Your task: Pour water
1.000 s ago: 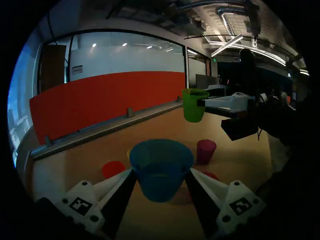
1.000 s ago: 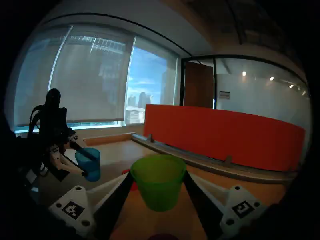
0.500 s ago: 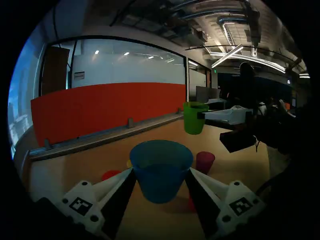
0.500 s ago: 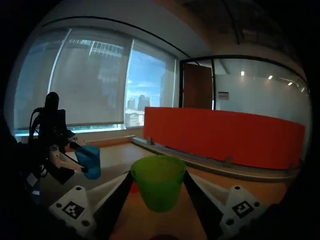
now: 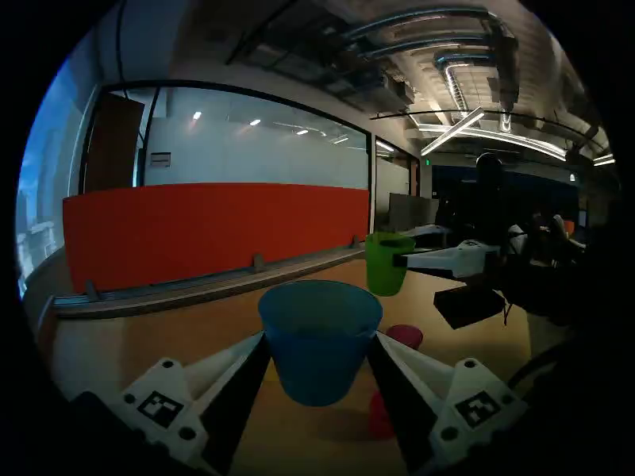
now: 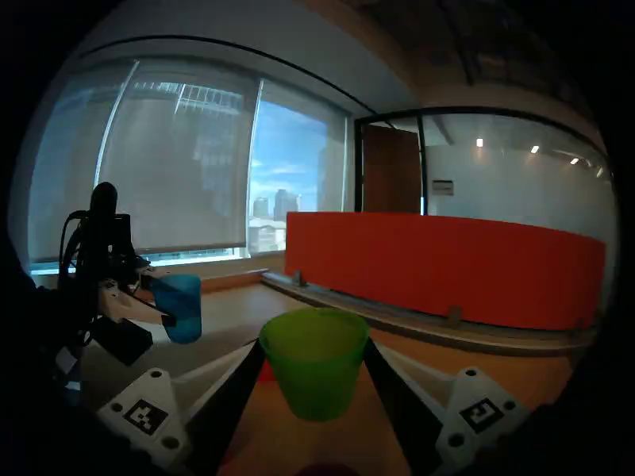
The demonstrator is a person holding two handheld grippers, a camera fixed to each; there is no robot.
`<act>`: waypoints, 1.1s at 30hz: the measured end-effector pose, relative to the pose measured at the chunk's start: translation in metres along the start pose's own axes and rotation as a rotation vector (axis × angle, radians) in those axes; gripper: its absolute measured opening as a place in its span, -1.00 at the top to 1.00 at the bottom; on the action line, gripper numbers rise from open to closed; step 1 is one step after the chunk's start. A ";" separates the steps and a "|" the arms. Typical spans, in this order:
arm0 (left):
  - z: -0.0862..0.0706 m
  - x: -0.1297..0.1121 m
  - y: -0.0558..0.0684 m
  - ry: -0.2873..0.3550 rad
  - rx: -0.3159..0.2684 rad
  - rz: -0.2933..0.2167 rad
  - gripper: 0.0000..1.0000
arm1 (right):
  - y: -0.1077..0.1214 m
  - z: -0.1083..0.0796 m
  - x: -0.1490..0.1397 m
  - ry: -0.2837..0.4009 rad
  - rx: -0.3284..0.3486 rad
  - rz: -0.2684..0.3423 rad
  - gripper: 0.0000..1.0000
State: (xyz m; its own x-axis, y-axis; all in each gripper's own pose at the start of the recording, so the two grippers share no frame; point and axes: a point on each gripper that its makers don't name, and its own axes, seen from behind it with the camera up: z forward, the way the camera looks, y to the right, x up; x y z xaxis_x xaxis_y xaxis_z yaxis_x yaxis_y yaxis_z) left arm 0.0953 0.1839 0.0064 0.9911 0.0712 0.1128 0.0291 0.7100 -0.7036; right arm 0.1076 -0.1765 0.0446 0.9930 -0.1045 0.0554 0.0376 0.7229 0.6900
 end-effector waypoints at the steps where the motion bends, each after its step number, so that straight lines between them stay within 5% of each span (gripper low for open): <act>1: 0.000 0.002 0.000 0.004 -0.001 -0.001 -0.63 | 0.000 0.000 -0.001 -0.002 0.001 -0.001 -0.84; 23: 0.005 0.030 -0.008 0.048 0.031 0.036 -0.62 | -0.017 -0.002 -0.005 -0.012 0.053 0.000 -0.81; 33: 0.003 0.051 -0.012 0.071 0.064 0.108 -0.62 | -0.032 0.000 -0.014 -0.020 0.094 0.001 -0.81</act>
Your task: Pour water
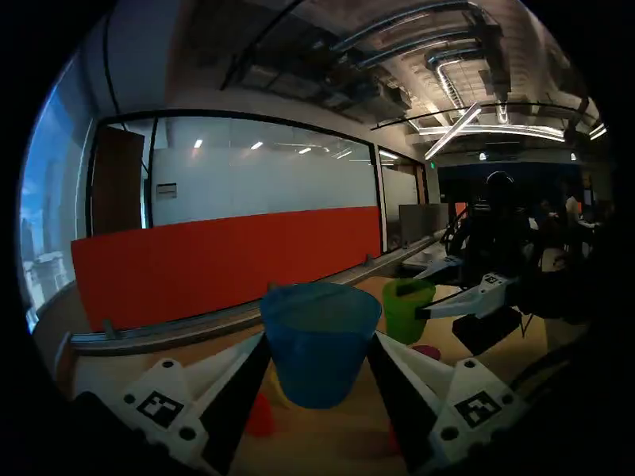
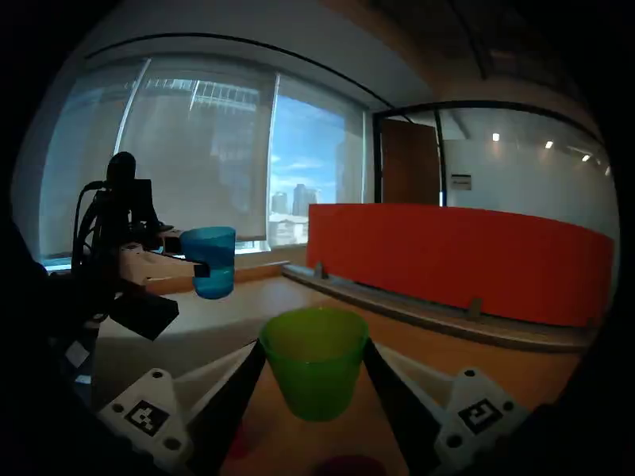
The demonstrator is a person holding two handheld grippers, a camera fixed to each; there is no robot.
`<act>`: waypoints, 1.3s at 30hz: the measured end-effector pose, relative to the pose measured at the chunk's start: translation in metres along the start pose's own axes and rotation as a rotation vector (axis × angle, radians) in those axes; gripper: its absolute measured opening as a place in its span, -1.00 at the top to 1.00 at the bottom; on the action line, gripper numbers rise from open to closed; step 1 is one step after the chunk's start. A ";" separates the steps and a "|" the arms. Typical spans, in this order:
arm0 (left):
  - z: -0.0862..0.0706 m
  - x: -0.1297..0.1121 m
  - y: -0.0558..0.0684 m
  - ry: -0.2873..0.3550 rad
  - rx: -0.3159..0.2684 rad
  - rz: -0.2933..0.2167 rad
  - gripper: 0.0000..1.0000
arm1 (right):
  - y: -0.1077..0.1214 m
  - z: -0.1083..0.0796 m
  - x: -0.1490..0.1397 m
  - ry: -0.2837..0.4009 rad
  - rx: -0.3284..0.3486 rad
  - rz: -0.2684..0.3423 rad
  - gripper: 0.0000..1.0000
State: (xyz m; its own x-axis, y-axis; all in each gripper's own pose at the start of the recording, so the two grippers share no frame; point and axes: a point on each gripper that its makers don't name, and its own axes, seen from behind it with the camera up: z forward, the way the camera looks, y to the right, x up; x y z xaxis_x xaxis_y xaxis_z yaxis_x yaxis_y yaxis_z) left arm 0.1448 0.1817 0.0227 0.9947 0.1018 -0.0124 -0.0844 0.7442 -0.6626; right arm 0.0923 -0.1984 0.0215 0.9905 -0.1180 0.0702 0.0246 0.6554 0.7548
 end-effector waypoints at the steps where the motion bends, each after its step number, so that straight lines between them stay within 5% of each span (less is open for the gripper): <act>1: 0.000 0.002 0.000 0.001 0.002 0.008 -0.62 | -0.002 0.000 -0.001 0.000 0.005 0.000 -0.81; 39: 0.009 0.052 0.002 0.033 0.071 0.277 -0.63 | -0.058 0.017 -0.016 -0.014 0.137 0.011 -0.81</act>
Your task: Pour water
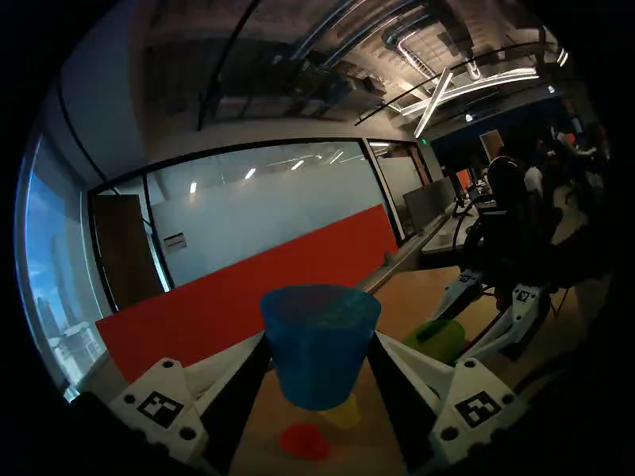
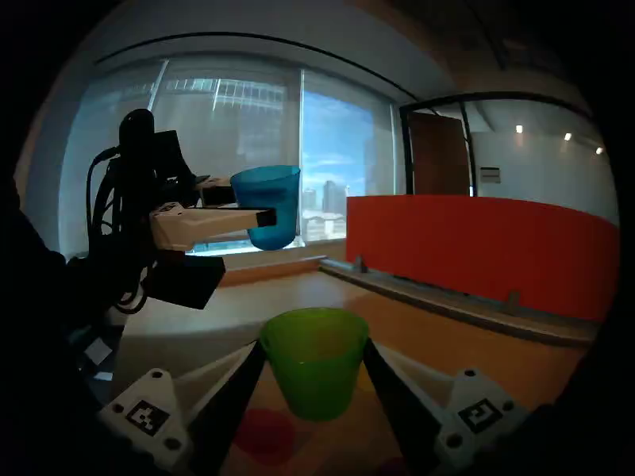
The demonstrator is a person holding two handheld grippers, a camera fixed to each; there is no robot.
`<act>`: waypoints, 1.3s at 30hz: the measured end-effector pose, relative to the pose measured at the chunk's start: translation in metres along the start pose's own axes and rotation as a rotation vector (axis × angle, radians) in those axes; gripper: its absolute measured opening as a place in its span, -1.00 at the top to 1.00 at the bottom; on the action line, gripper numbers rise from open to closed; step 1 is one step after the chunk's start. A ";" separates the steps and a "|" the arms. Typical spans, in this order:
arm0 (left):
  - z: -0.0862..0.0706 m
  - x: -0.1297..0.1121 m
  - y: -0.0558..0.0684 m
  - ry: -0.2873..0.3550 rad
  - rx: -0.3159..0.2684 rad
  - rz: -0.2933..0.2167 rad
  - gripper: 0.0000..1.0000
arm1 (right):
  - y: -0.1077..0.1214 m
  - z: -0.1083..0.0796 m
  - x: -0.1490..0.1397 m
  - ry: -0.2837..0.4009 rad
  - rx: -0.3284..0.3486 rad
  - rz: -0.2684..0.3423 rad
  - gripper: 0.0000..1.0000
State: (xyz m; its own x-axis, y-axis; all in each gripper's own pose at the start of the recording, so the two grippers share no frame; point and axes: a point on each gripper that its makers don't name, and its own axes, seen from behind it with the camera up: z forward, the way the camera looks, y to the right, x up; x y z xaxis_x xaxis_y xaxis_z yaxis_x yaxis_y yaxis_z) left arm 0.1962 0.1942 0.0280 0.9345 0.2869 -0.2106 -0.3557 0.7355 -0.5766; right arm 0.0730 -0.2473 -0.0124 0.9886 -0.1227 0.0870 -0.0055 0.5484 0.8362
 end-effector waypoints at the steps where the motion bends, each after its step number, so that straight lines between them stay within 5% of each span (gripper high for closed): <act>1: 0.000 0.000 0.000 -0.002 0.001 0.007 -0.63 | -0.001 0.001 0.000 0.001 0.003 0.001 -0.81; 39: 0.007 0.014 -0.008 -0.003 0.038 0.207 -0.63 | -0.033 0.025 0.004 0.012 0.101 -0.001 -0.81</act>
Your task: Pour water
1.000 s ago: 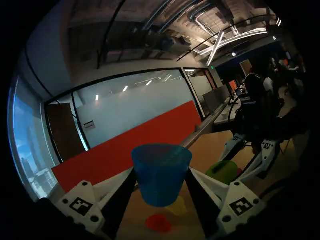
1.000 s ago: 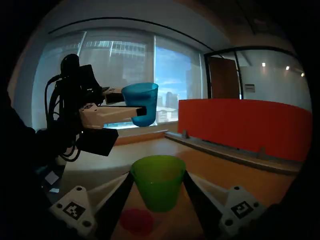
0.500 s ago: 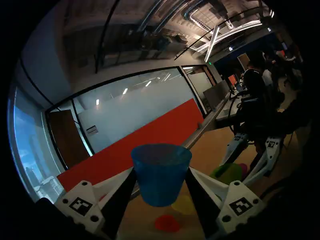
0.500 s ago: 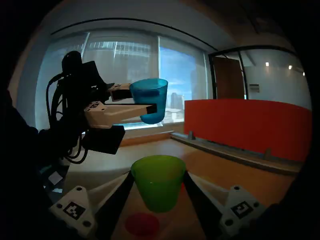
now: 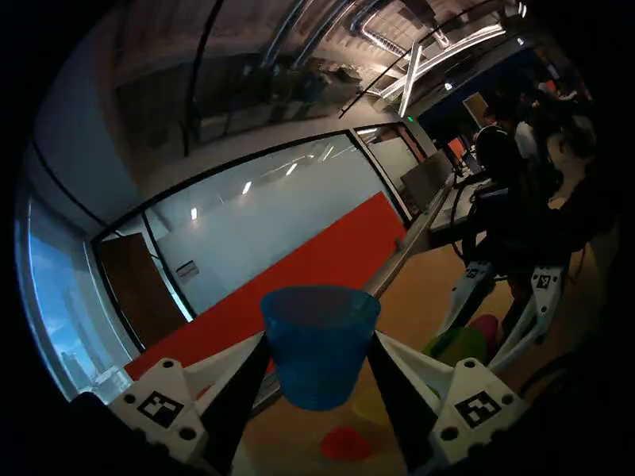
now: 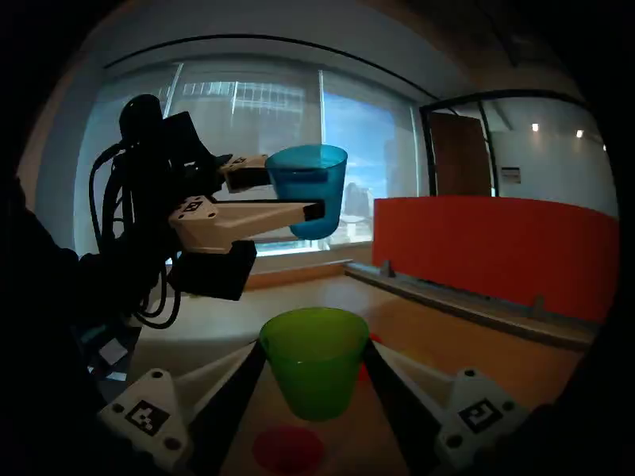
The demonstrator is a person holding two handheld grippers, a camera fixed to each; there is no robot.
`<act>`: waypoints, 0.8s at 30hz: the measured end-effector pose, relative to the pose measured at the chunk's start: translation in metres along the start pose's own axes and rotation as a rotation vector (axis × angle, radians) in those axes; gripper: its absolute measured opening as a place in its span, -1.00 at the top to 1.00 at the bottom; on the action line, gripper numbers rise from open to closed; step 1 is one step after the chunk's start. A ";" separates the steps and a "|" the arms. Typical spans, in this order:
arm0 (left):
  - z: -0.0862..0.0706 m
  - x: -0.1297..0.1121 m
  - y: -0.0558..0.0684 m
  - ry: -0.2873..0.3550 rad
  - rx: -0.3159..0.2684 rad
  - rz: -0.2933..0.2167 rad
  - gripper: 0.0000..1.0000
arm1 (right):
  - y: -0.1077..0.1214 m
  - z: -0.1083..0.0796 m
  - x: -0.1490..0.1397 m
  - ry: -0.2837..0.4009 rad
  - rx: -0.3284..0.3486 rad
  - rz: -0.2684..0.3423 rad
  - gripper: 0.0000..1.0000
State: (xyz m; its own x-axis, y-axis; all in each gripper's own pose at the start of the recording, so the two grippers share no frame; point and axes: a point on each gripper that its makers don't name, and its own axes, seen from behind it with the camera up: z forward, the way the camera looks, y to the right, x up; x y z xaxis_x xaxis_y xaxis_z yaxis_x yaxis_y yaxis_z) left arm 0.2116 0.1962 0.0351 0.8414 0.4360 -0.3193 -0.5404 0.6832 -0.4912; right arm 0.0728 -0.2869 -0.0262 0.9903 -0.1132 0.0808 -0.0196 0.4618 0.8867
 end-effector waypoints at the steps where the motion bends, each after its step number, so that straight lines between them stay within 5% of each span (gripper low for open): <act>1: 0.000 0.000 0.000 0.000 0.001 0.006 -0.63 | 0.000 0.000 0.000 0.000 0.000 0.000 -0.81; 24: -0.002 0.017 -0.002 0.012 0.016 0.147 -0.63 | -0.001 0.002 0.003 0.008 0.003 -0.006 -0.81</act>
State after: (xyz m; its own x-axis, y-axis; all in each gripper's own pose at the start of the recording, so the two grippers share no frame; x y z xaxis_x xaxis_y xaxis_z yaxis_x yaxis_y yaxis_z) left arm 0.2272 0.2015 0.0290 0.7532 0.5247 -0.3967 -0.6574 0.6221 -0.4252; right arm 0.0758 -0.2890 -0.0257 0.9914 -0.1089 0.0724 -0.0145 0.4582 0.8887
